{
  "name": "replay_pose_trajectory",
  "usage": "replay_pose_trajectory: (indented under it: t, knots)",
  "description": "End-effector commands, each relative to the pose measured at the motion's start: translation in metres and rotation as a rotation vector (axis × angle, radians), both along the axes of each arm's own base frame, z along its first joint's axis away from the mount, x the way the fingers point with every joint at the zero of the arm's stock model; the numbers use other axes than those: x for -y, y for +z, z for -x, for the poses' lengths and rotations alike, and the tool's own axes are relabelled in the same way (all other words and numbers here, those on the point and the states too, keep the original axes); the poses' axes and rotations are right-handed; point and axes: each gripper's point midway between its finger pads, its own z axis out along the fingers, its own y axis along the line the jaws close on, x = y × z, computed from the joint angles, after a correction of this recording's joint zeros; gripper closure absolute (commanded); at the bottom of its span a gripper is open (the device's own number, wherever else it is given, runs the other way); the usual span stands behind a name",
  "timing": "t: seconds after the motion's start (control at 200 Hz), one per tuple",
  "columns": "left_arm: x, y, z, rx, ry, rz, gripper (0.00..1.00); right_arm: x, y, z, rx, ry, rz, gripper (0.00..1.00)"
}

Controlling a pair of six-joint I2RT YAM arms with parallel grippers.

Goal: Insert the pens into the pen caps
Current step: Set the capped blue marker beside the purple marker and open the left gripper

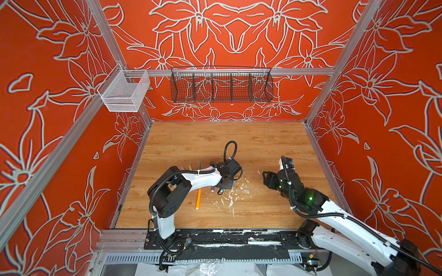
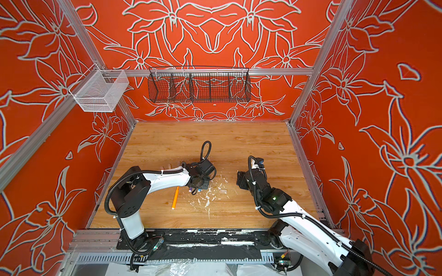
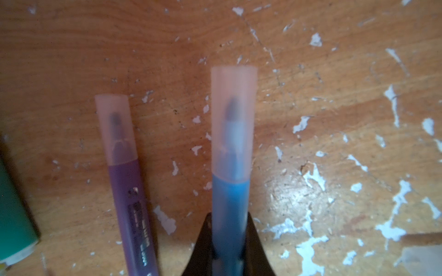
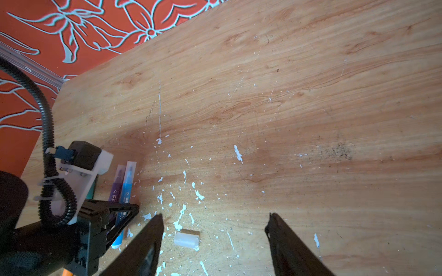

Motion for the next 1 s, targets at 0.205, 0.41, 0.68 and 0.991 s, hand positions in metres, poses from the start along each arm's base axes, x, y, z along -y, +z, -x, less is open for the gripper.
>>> replay_pose_trajectory:
  t: [0.205,0.41,0.68,0.991]
  knots:
    - [-0.003,0.037,-0.005,0.036,0.003,-0.010,0.69,-0.012,0.003,0.003,-0.001,0.059,-0.069,0.31]
    - [-0.032,0.094,0.004,0.157,0.021,-0.016,0.61,-0.005,0.008,0.012,0.014,0.066,-0.073,0.31]
    - [-0.114,0.111,0.054,0.270,0.194,-0.009,0.62,0.004,0.019,0.018,0.061,0.056,-0.085,0.30]
    - [-0.149,0.081,0.085,0.280,0.350,0.100,0.48,-0.010,0.015,0.013,0.031,0.092,-0.108,0.30]
